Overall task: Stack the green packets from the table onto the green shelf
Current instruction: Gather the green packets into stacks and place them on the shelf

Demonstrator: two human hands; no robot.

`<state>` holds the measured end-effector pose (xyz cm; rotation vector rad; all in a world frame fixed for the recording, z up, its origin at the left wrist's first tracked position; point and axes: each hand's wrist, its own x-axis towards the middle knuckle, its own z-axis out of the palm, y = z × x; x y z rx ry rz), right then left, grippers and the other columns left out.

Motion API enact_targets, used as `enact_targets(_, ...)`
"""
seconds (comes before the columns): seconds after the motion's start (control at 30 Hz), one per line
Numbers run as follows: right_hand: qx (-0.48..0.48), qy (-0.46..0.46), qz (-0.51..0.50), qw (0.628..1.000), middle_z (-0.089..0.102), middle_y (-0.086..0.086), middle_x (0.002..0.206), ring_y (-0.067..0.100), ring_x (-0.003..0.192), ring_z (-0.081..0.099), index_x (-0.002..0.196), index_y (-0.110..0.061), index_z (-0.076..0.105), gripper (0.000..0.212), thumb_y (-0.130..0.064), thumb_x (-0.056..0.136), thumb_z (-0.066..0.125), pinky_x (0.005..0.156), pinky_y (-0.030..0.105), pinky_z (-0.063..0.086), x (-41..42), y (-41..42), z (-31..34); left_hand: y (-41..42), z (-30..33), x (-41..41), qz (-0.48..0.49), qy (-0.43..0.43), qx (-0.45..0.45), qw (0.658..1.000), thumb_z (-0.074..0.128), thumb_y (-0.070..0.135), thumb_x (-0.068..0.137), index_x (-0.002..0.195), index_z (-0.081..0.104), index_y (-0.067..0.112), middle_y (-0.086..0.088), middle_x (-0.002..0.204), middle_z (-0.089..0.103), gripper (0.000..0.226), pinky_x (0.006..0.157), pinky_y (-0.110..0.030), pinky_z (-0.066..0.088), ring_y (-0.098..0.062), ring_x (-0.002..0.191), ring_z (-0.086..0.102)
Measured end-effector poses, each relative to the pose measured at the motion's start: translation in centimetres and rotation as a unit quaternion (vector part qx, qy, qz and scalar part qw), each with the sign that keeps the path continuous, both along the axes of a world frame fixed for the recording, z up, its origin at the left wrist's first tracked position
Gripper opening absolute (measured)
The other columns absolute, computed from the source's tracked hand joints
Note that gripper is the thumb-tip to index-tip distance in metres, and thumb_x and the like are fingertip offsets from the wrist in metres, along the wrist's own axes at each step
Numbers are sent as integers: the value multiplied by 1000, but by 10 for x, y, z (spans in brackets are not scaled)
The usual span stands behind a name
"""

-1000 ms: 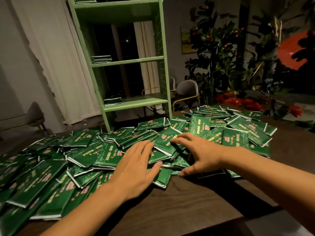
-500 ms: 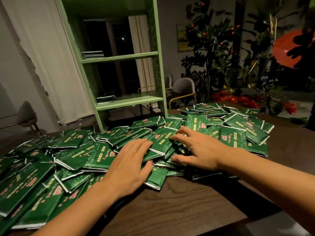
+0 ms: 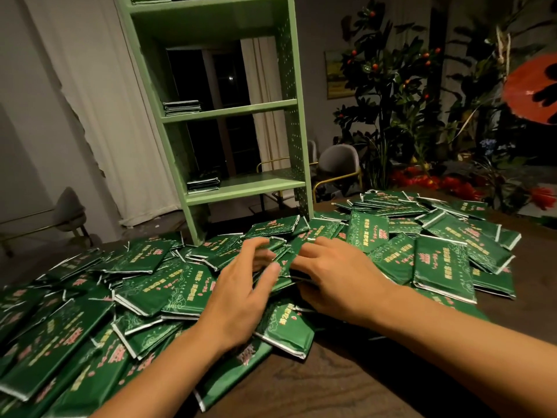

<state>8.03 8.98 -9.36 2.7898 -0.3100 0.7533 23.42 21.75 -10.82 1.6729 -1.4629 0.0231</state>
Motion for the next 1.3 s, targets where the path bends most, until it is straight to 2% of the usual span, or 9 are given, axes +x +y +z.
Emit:
enact_targets(0.33, 137, -300, 51, 943, 60, 0, 87, 19, 80, 54, 98, -10, 67, 20, -23, 96, 52, 70, 33, 45, -16, -40, 37, -26, 7, 28, 31, 341, -47, 938, 28, 48, 105, 106, 61, 10, -21, 105, 68, 50, 88, -42, 57, -27, 91, 70)
enact_targets(0.53, 604, -406, 66, 682, 73, 5, 84, 8, 70, 67, 96, -7, 72, 19, -14, 102, 54, 63, 21, 54, 34, -33, 49, -22, 13, 31, 8, 401, -97, 911, 43, 62, 81, 116, 60, 5, -16, 110, 72, 70, 88, -42, 58, -26, 99, 74)
enact_targets(0.63, 705, -352, 79, 611, 77, 11, 90, 19, 75, 71, 98, -7, 74, 19, -16, 101, 57, 65, 27, 55, 71, -22, 33, -19, 16, 37, -14, 445, -102, 890, 51, 55, 82, 116, 63, 9, -12, 108, 76, 59, 85, -42, 58, -24, 100, 74)
enact_targets(0.77, 693, -271, 93, 661, 78, 4, 101, 21, 93, 74, 109, -11, 73, 20, -22, 99, 61, 83, 36, 59, 97, -14, 14, -18, 9, 57, 39, 395, -74, 915, 74, 28, 89, 114, 68, 21, -4, 107, 77, 26, 95, -54, 55, -26, 100, 74)
enact_targets(0.9, 626, -245, 130, 728, 76, -7, 105, 10, 94, 73, 115, -21, 71, 20, -19, 95, 66, 80, 24, 58, 94, -18, 16, -13, 10, 73, 68, 310, -47, 947, 77, 22, 88, 126, 61, 27, 7, 116, 74, 41, 100, -48, 53, -14, 107, 71)
enact_targets(1.03, 647, -291, 106, 697, 78, -1, 91, 9, 77, 73, 104, -17, 74, 14, -17, 99, 60, 63, 21, 55, 86, -26, 19, -10, 11, 67, 98, 242, -32, 965, 77, 28, 87, 123, 55, 30, 23, 118, 62, 42, 94, -12, 42, 18, 104, 55)
enact_targets(1.1, 660, -317, 79, 677, 76, 2, 85, 7, 70, 66, 101, -19, 74, 16, -18, 100, 58, 59, 19, 48, 81, -33, 19, -9, 12, 66, 130, 228, -49, 964, 74, 24, 90, 117, 57, 34, 32, 111, 53, 33, 91, -10, 33, 28, 96, 43)
enact_targets(1.23, 696, -338, 78, 628, 70, 1, 78, 7, 60, 62, 92, -13, 71, 20, -11, 101, 52, 48, 17, 42, 73, -40, 22, -11, 20, 69, 184, 267, -109, 940, 69, 22, 95, 112, 64, 29, 14, 97, 64, 19, 75, -23, 49, 6, 79, 58)
enact_targets(1.3, 695, -319, 80, 639, 70, 1, 76, 7, 58, 62, 93, -9, 69, 20, -10, 101, 51, 48, 16, 43, 70, -37, 23, -15, 26, 72, 197, 296, -126, 926, 64, 24, 99, 111, 66, 30, 1, 108, 71, 14, 87, -31, 57, -11, 92, 69)
